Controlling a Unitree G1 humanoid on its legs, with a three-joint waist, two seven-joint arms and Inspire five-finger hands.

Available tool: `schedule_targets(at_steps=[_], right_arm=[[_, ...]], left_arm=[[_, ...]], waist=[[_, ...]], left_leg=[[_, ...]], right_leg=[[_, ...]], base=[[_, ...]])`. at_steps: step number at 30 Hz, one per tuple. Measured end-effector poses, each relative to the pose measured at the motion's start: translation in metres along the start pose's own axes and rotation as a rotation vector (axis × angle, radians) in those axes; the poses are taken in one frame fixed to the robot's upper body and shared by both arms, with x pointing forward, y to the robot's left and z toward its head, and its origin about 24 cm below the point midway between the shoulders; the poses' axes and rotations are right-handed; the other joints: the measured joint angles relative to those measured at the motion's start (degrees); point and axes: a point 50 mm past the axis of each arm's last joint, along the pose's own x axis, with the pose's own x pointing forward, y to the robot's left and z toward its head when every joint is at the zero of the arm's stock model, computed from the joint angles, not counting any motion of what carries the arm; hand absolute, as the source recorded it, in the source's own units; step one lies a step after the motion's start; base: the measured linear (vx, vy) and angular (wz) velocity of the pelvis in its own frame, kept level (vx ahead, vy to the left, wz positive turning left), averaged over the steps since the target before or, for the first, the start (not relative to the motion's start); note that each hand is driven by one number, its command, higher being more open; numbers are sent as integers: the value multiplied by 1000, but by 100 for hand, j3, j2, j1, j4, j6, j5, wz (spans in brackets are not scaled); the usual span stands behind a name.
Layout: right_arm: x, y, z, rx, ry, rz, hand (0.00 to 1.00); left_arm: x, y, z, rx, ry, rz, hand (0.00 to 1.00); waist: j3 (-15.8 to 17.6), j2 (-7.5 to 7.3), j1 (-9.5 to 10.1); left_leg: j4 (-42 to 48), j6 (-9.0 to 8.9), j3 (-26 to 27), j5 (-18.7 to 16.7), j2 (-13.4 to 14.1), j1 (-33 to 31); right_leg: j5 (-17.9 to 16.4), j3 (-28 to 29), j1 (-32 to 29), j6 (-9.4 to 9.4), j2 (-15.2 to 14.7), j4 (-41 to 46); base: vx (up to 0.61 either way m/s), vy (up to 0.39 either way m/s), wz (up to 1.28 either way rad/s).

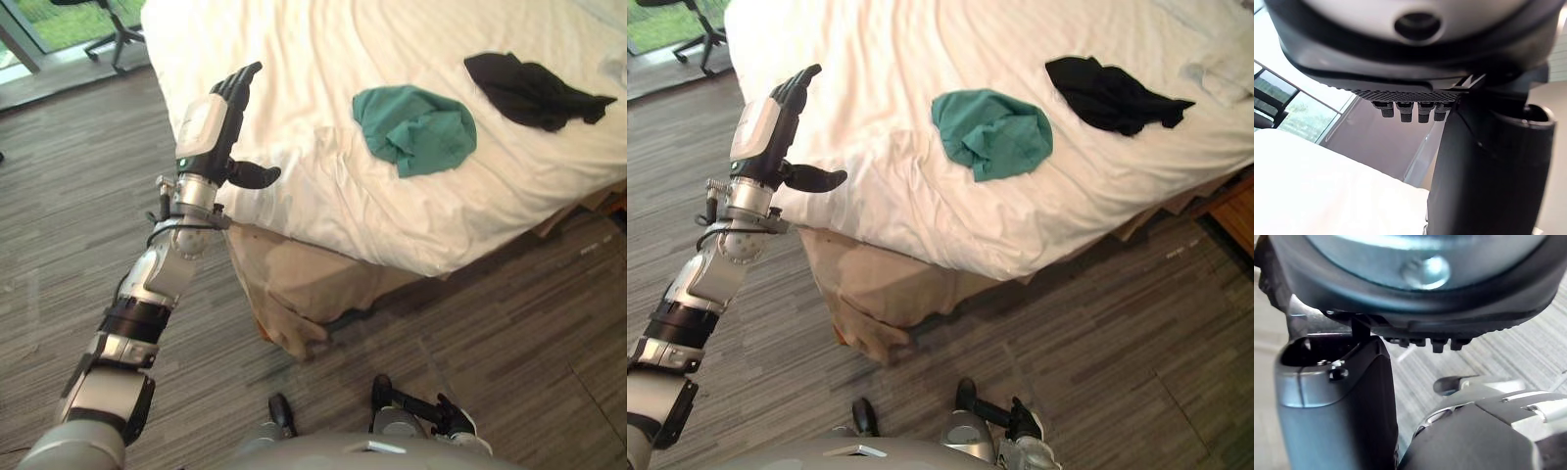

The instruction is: Tidy up the quilt and then pick up the clothes from the bed and put them into the laundry hamper

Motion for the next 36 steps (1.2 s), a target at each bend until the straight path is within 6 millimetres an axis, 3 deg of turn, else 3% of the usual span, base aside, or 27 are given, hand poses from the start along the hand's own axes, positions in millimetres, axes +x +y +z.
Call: schedule_targets(at_steps=[5,6,13,19,22,25,27,30,31,36], right_arm=[[3,9,19,8,-70,19,100],[3,12,24,9,-87,26,100],[6,22,47,2,-153,29,100],[6,22,49,-6,-164,24,100],[6,19,47,-9,-158,14,100],[6,14,45,-18,-143,1,100],[6,10,42,-30,-126,-6,100],[7,4,40,-44,-103,-14,100],[7,2,41,-49,-101,-16,100],[8,-1,45,-115,-106,6,100]], left_arm=[[27,9,-14,87,90,2,100],[30,9,-20,98,130,-7,0],[44,14,-40,124,259,-32,0],[45,12,-35,114,243,-64,0],[24,-4,-19,10,179,-81,0],[-22,-30,8,-227,111,-115,0],[-68,-47,24,-423,121,-177,0],[-116,-60,23,-627,227,-258,0],[-134,-62,16,-693,295,-265,100],[-171,-64,3,-856,395,-293,100]], waist=[[386,-98,-68],[447,-124,-120],[847,-236,-152],[897,-203,-146],[950,-104,-150],[975,11,-99],[966,84,-2],[905,200,182],[869,258,229],[585,363,355]], left_leg=[[1,40,119,56,-10,-311],[3,49,120,63,-17,-385],[183,55,134,63,-20,-771],[380,67,97,-2,29,-604],[428,95,-67,-20,22,-389],[479,110,-292,-53,3,-167],[481,97,-451,-75,-9,-6],[481,89,-607,-97,-25,67],[480,92,-665,-125,-26,104],[480,105,-709,-309,-42,254]], right_leg=[[128,153,-394,-20,-9,2],[133,163,-476,-21,-15,11],[223,289,-855,-15,-22,99],[223,409,-689,-15,-40,267],[220,269,-379,-11,-130,261],[207,13,15,4,-173,257],[172,-202,292,49,-188,265],[115,-442,487,27,-177,270],[83,-548,569,-11,-175,271],[-79,-724,764,20,-192,281]], base=[[-73,-28,-13],[-45,-20,-3],[-2,0,-1],[0,0,0],[33,-5,18],[33,9,42],[37,23,45],[8,1,36],[-7,-7,32],[-2,-3,7]])
